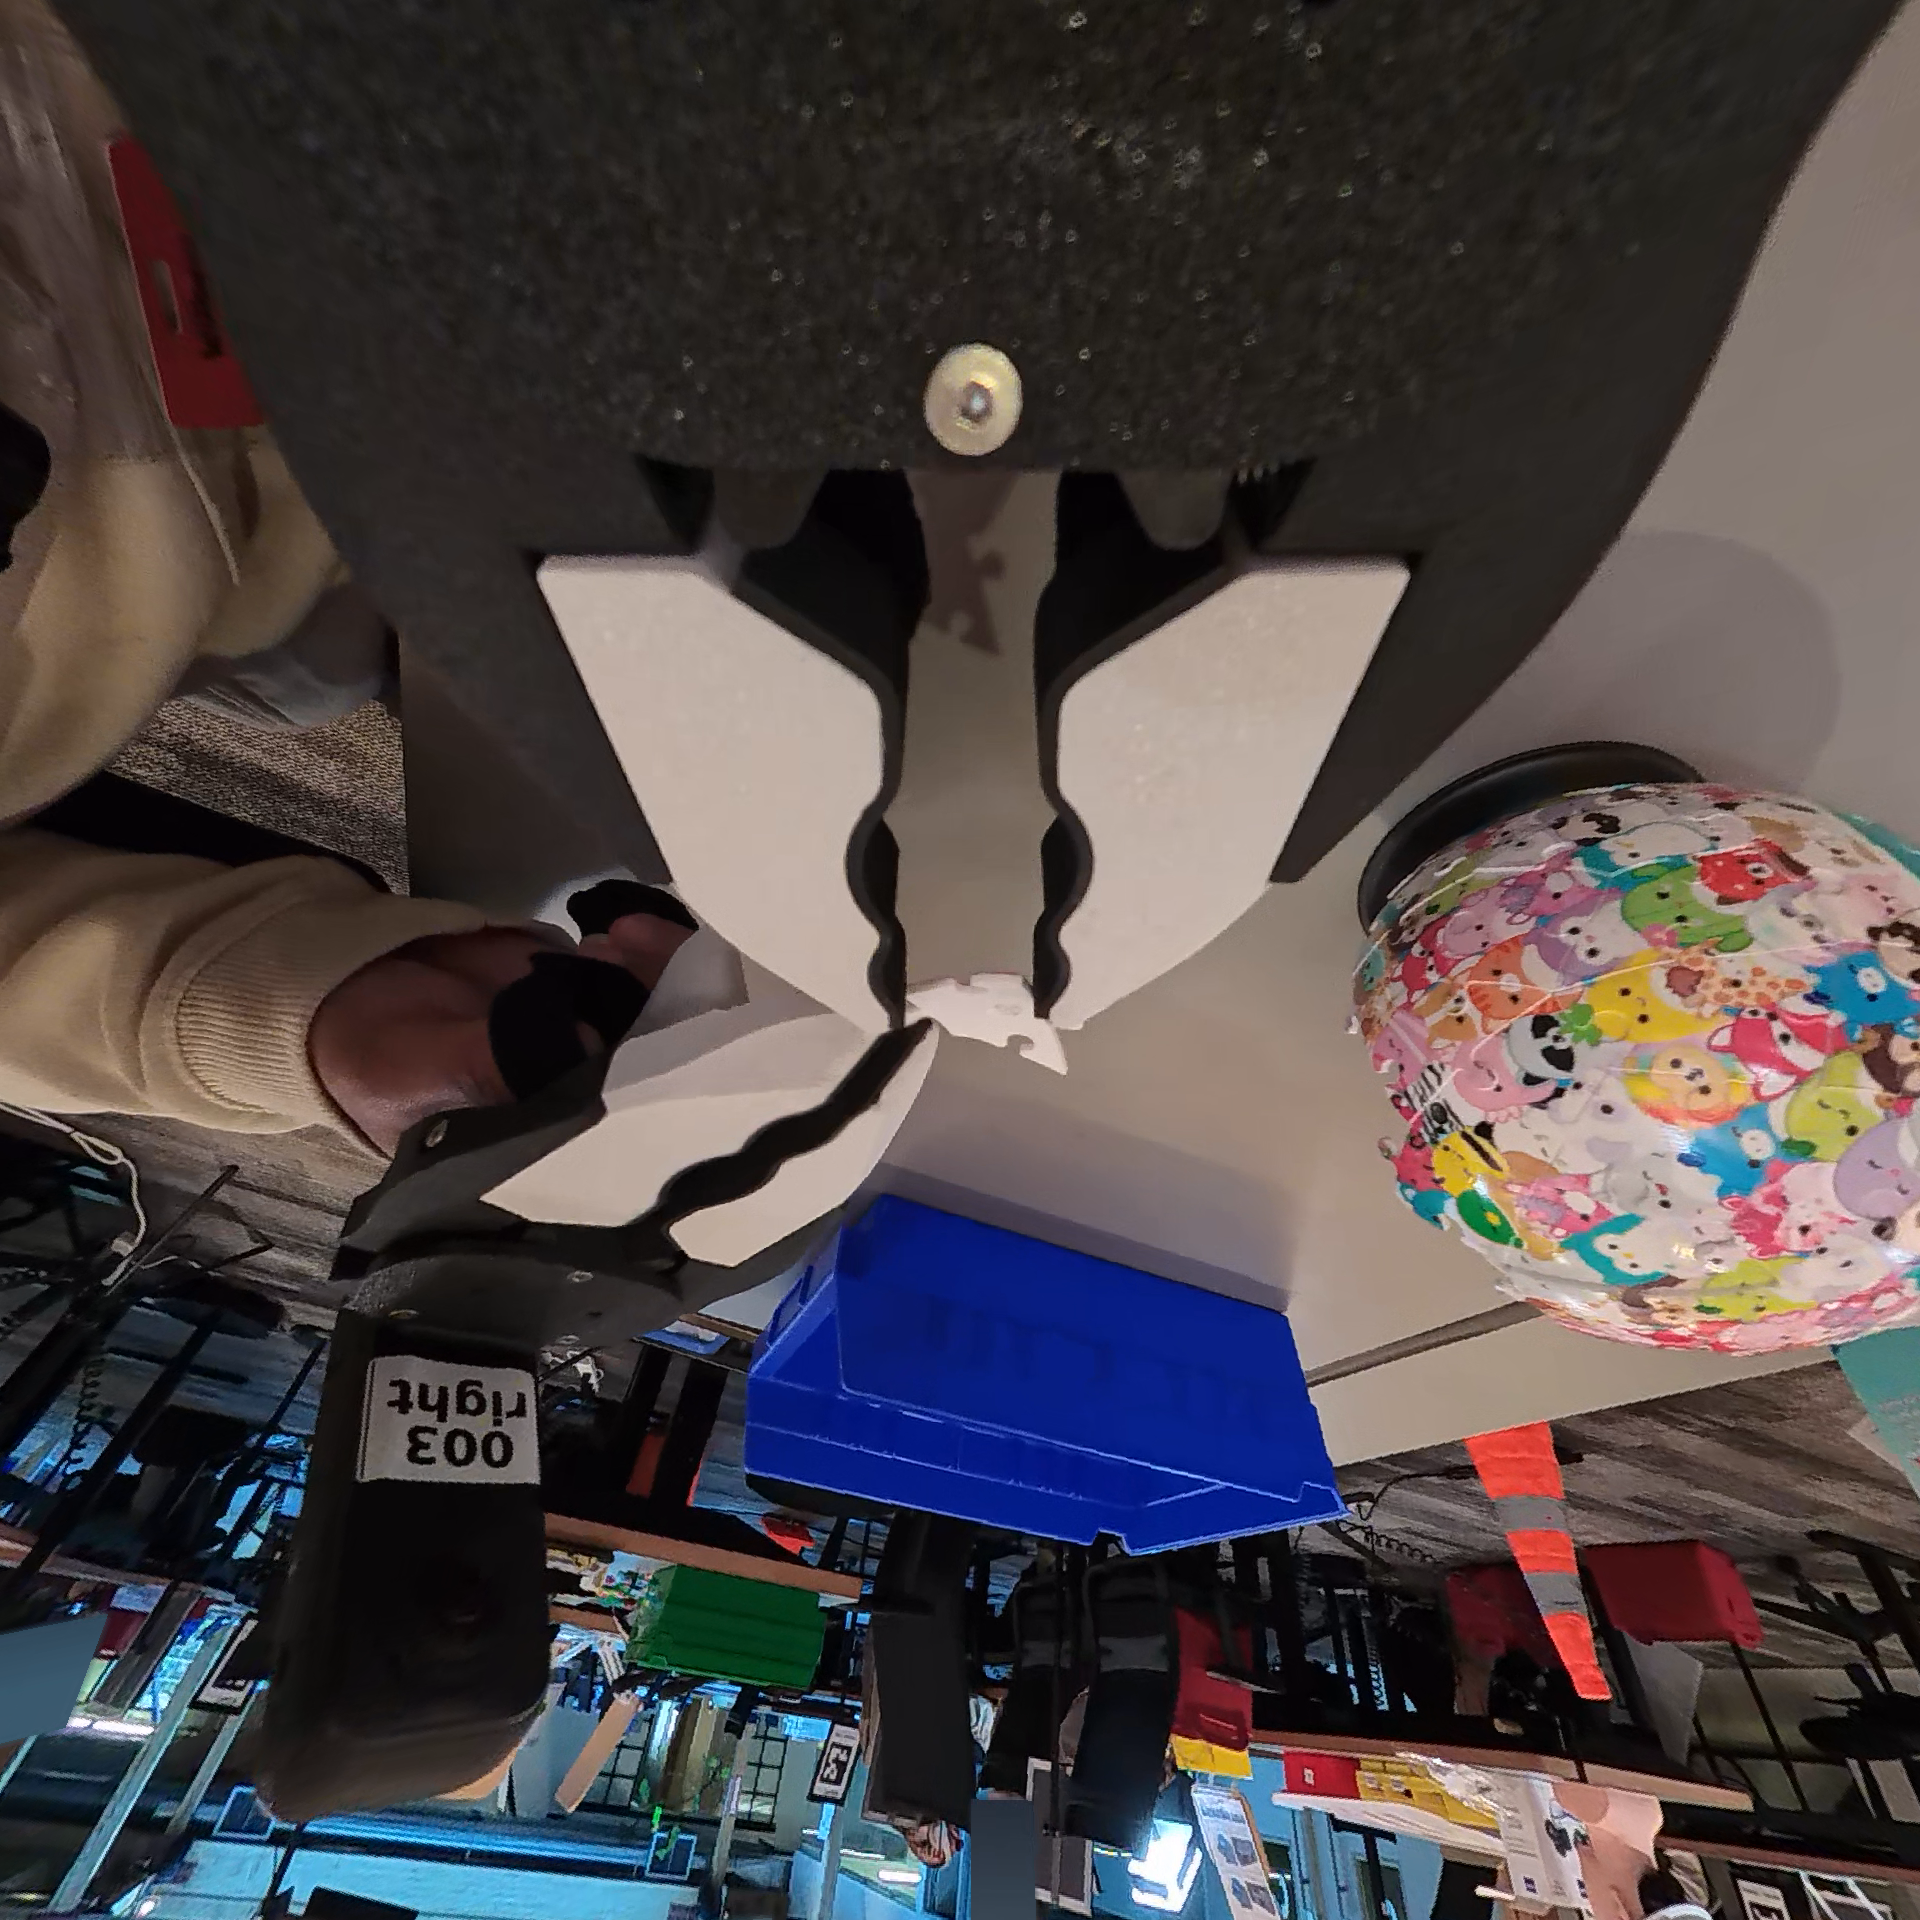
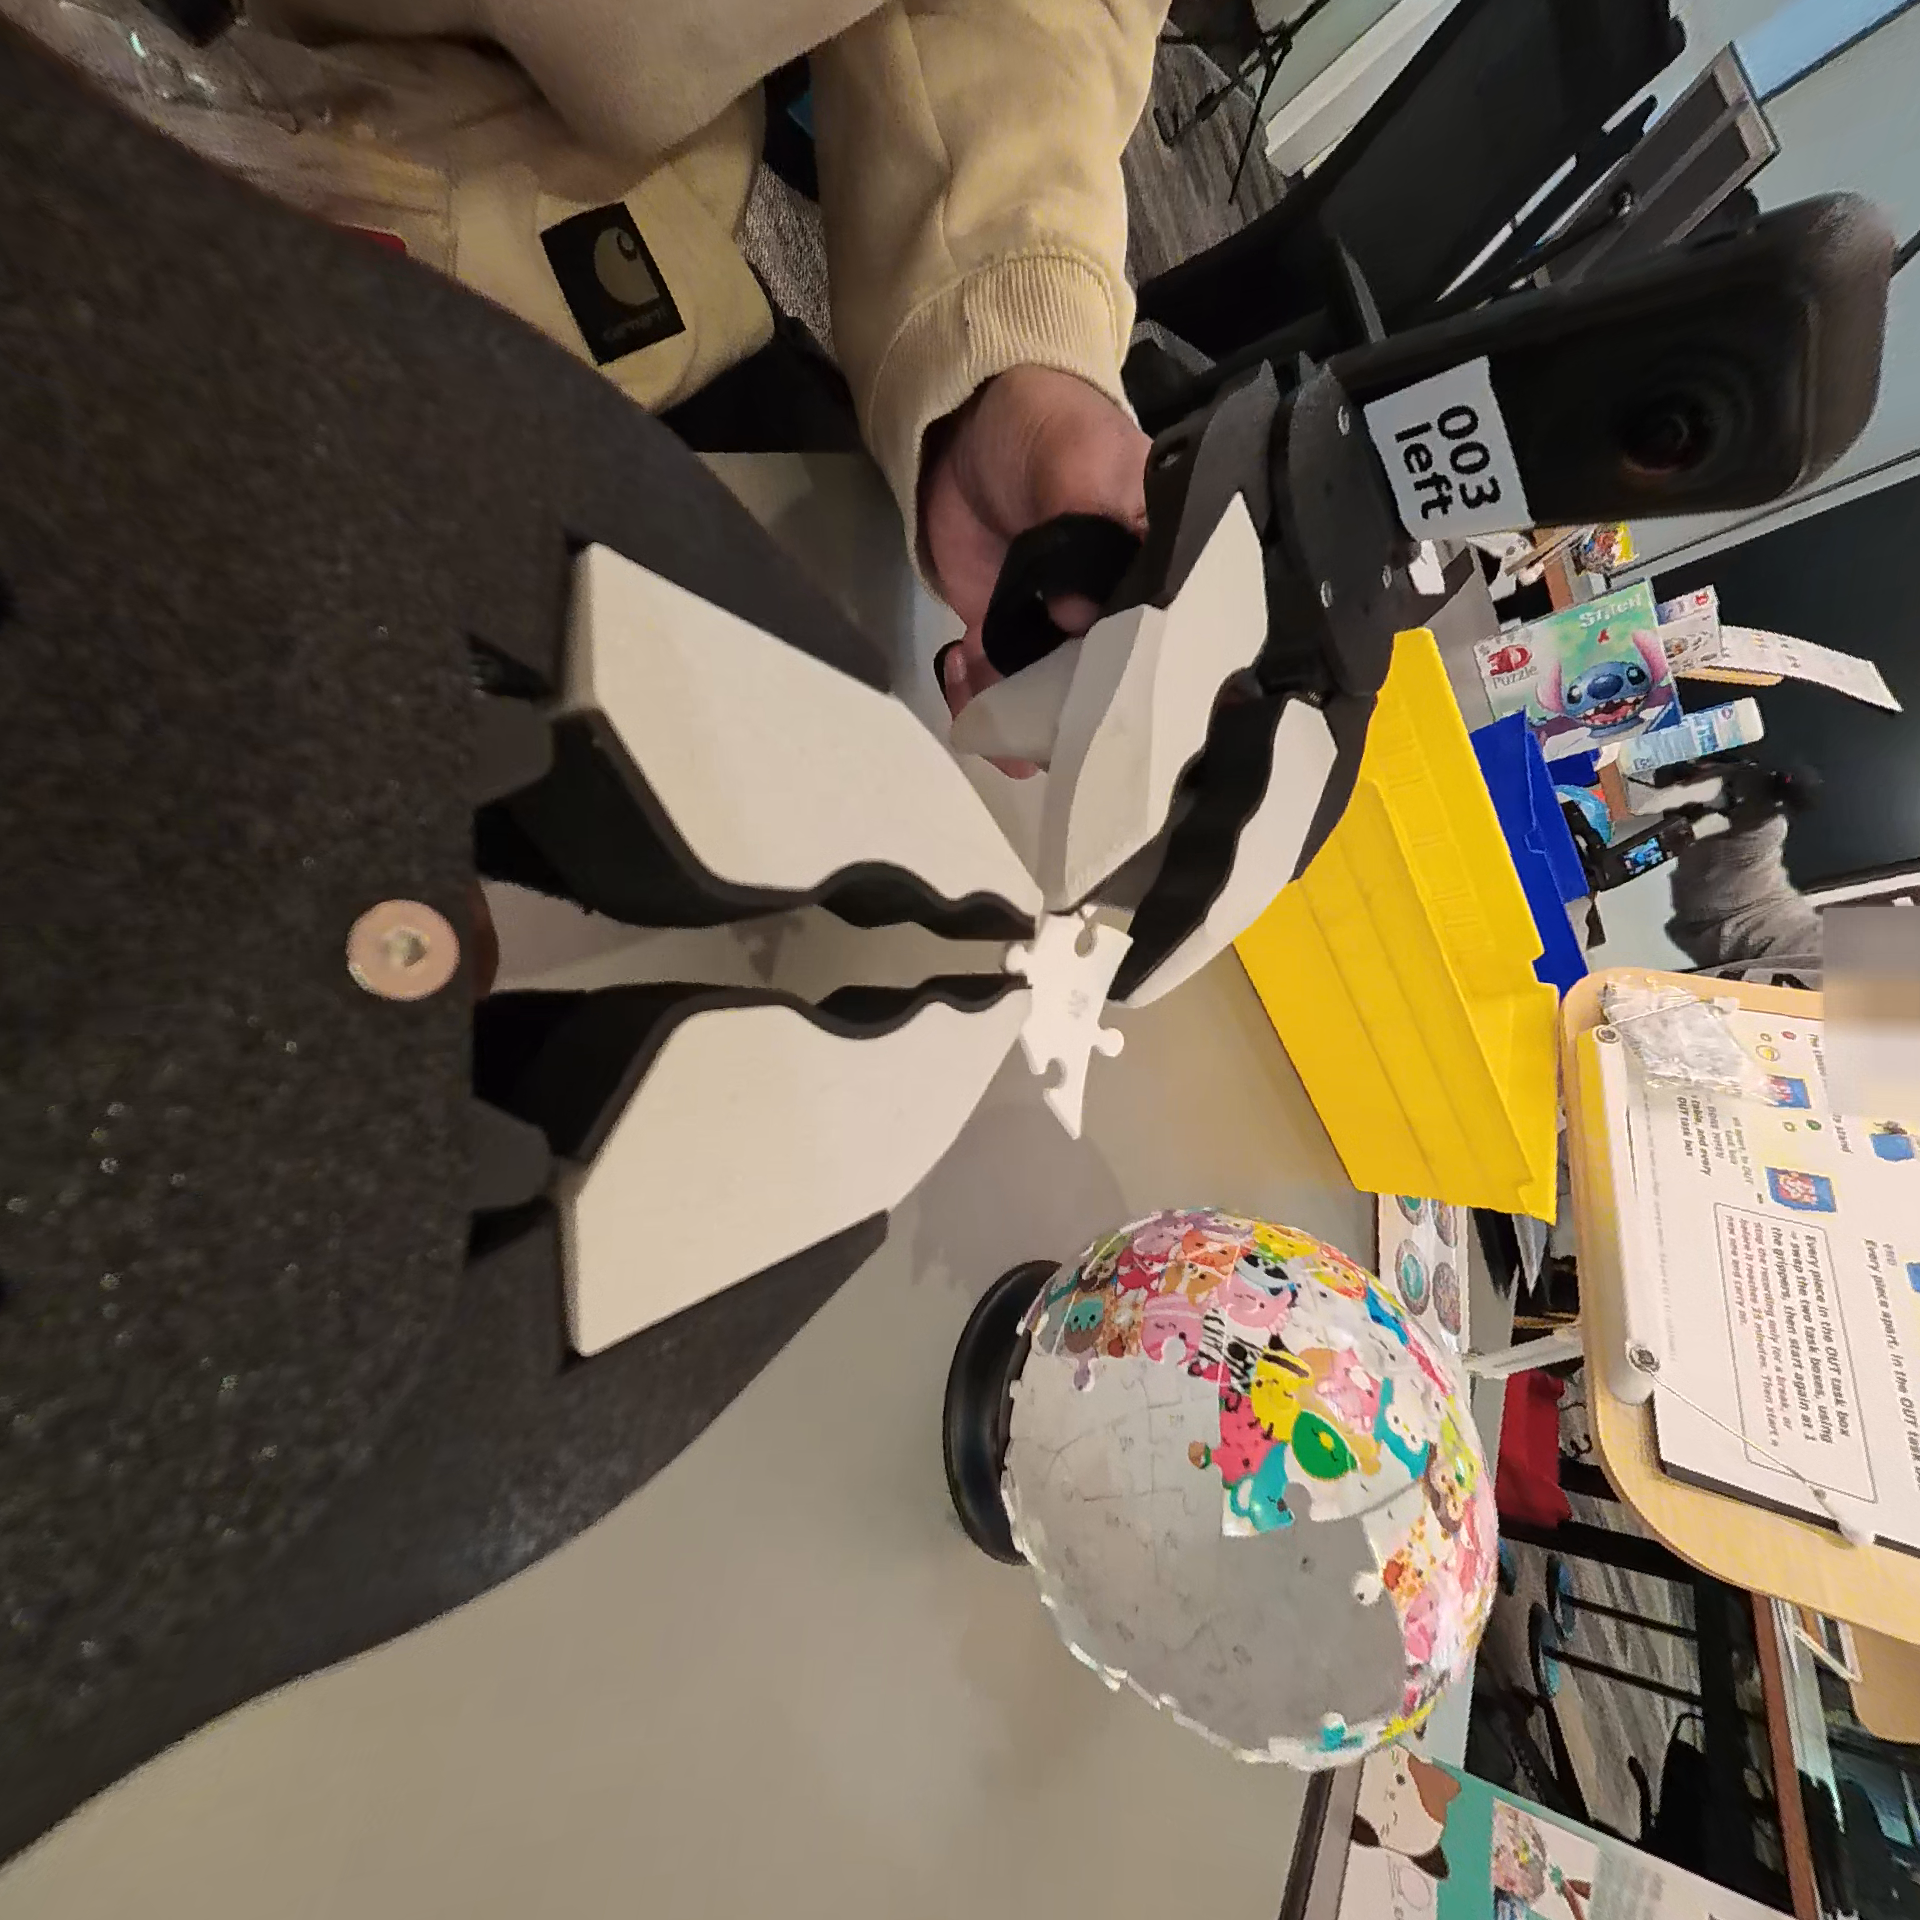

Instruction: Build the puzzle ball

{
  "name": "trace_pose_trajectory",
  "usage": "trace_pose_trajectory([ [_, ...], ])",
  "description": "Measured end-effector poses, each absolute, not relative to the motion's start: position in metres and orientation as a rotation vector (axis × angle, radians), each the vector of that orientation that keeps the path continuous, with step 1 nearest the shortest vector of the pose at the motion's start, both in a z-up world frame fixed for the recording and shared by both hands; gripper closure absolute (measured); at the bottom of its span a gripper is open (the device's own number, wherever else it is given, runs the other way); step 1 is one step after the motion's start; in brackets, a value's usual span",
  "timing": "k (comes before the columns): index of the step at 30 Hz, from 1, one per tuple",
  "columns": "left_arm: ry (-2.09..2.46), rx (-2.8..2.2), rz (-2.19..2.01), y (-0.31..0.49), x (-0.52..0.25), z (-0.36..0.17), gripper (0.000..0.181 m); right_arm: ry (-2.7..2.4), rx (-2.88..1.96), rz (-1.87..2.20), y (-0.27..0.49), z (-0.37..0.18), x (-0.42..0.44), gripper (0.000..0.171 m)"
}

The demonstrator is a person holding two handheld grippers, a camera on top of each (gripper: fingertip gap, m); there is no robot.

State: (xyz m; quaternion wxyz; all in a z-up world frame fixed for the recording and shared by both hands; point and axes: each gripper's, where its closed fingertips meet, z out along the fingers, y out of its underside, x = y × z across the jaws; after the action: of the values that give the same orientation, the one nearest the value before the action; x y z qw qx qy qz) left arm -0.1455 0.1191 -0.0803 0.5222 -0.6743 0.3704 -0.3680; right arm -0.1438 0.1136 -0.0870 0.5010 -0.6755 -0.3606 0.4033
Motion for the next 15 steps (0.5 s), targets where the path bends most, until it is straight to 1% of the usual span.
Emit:
trace_pose_trajectory([
  [3, 0.878, -1.619, -0.884, 0.12, -0.146, -0.08, 0.159, -0.871, -1.645, 0.984, 0.114, -0.089, -0.145, 0.165],
  [5, 0.864, -1.618, -0.869, 0.123, -0.149, -0.08, 0.169, -0.885, -1.663, 0.965, 0.114, -0.092, -0.145, 0.166],
  [7, 0.86, -1.622, -0.88, 0.124, -0.151, -0.081, 0.171, -0.891, -1.671, 0.933, 0.115, -0.095, -0.146, 0.166],
  [9, 0.836, -1.634, -0.881, 0.127, -0.153, -0.083, 0.17, -0.898, -1.682, 0.911, 0.117, -0.097, -0.146, 0.166],
  [11, 0.824, -1.663, -0.852, 0.132, -0.159, -0.089, 0.164, -0.878, -1.74, 0.851, 0.124, -0.106, -0.142, 0.166],
  [12, 0.813, -1.68, -0.813, 0.136, -0.166, -0.09, 0.158, -0.848, -1.77, 0.808, 0.132, -0.11, -0.137, 0.166],
  [15, 0.746, -1.757, -0.614, 0.155, -0.204, -0.1, 0.157, -0.719, -1.876, 0.705, 0.162, -0.123, -0.126, 0.166],
])
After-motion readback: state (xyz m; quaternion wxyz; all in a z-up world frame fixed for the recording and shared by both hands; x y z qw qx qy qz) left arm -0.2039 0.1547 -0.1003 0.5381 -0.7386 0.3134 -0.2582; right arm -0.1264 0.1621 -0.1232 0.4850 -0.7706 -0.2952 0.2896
